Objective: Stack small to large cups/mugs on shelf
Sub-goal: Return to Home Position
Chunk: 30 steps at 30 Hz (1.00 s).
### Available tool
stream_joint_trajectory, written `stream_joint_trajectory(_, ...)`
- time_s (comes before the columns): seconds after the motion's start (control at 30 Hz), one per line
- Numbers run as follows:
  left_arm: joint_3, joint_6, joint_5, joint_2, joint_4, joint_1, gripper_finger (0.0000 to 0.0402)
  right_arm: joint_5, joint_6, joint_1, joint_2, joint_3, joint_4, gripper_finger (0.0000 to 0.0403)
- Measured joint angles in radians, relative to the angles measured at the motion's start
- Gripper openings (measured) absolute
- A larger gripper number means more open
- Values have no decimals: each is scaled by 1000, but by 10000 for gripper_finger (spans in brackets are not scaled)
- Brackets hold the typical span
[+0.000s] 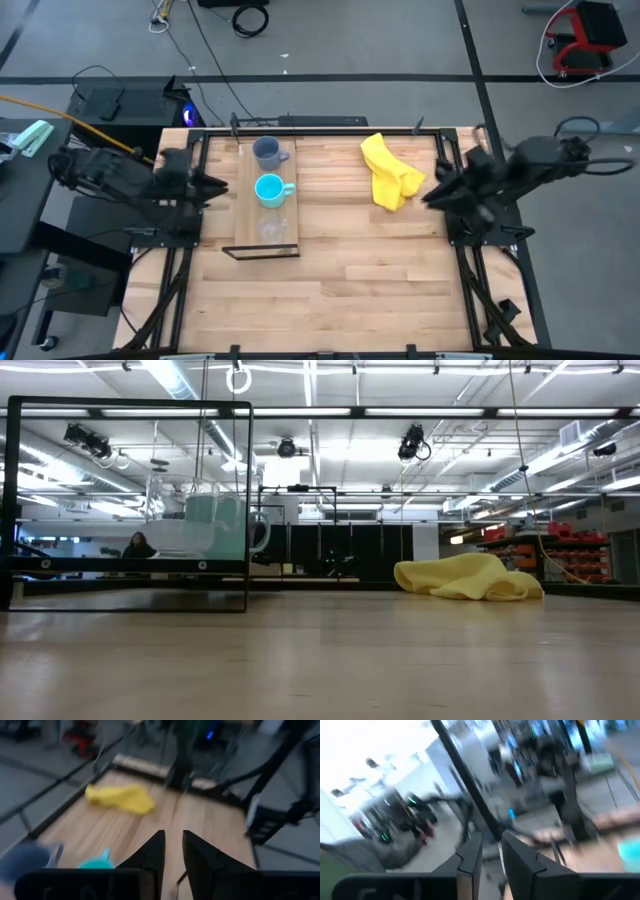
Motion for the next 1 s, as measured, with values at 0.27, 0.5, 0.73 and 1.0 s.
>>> stream_joint_trajectory(0.27,-93,142,7,-113,256,-32,67,-188,-90,5,-275,-337,483,83)
stream_joint_trajectory(0.5,-392,205,187,-270,633,-34,74,-198,-69,4,-379,-530,669,83)
stream_joint_trajectory(0.73,-604,203,237,-446,763,-34,71,-202,-93,-5,-487,-682,817,83)
stream_joint_trajectory(1.0,-734,262,251,-722,826,-34,75,-202,-174,-24,-678,-757,823,83)
